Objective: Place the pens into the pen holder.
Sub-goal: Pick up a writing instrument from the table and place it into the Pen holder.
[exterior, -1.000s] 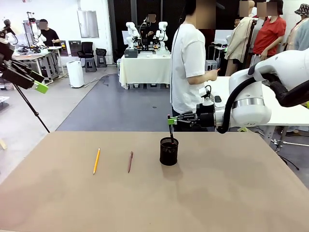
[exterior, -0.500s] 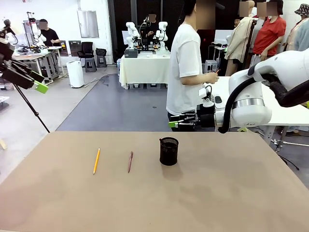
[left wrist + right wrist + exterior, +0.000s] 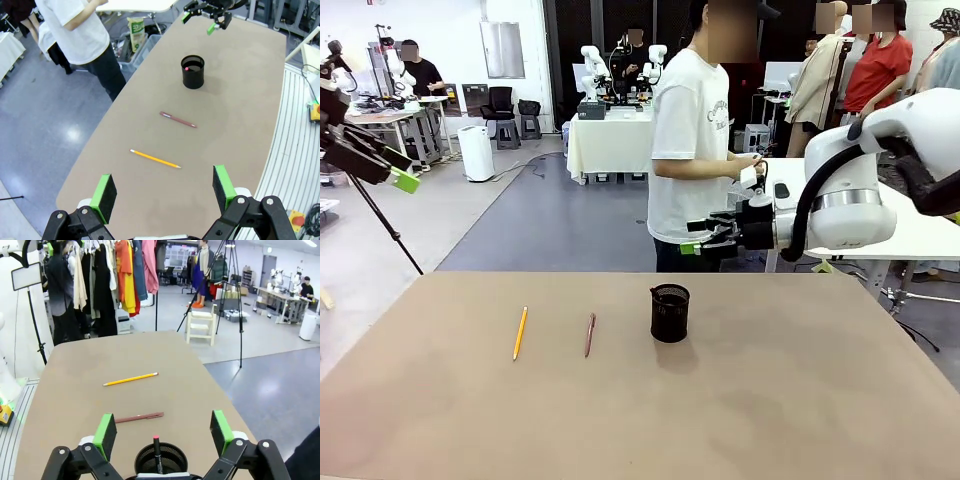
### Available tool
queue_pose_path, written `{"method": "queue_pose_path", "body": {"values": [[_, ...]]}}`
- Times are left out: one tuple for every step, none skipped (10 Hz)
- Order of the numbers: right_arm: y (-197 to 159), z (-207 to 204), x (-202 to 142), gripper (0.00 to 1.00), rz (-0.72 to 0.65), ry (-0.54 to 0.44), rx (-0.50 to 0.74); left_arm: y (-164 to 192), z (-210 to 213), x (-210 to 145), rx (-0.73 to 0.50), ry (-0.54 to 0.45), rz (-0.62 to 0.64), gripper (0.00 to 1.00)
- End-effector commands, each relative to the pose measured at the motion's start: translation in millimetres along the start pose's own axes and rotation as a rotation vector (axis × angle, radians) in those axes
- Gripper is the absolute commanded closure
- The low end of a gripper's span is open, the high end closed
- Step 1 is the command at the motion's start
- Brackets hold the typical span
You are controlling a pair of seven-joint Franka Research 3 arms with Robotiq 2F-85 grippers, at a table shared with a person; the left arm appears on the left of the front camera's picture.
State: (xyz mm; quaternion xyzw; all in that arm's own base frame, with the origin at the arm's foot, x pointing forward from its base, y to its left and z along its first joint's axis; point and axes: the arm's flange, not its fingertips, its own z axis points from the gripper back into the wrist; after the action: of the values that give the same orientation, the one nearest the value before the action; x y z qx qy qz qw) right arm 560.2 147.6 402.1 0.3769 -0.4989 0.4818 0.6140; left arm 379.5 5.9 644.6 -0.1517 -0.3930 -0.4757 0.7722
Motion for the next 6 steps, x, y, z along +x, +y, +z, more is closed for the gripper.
{"method": "queue_pose_path", "body": {"values": [[11.7, 22.4, 23.2, 0.00, -0.050, 0.088, 0.023, -0.7, -0.3, 2.3, 0.004, -0.007, 0.012, 0.00], [14.2, 38.9, 42.6, 0.00, -0.088, 0.121, 0.082, -0.7, -0.3, 2.3, 0.004, -0.007, 0.012, 0.00], [21.9, 53.2, 58.0, 0.00, -0.080, 0.172, 0.069, -0.7, -0.3, 2.3, 0.004, -0.007, 0.012, 0.00], [27.2, 68.3, 75.8, 0.00, -0.119, 0.211, 0.113, -0.7, -0.3, 2.3, 0.004, -0.007, 0.012, 0.00], [31.5, 84.8, 95.4, 0.00, -0.107, 0.218, 0.133, -0.7, -0.3, 2.3, 0.004, -0.007, 0.012, 0.00], [29.3, 99.0, 111.7, 0.00, -0.106, 0.232, 0.145, -0.7, -0.3, 2.3, 0.004, -0.007, 0.012, 0.00]]}}
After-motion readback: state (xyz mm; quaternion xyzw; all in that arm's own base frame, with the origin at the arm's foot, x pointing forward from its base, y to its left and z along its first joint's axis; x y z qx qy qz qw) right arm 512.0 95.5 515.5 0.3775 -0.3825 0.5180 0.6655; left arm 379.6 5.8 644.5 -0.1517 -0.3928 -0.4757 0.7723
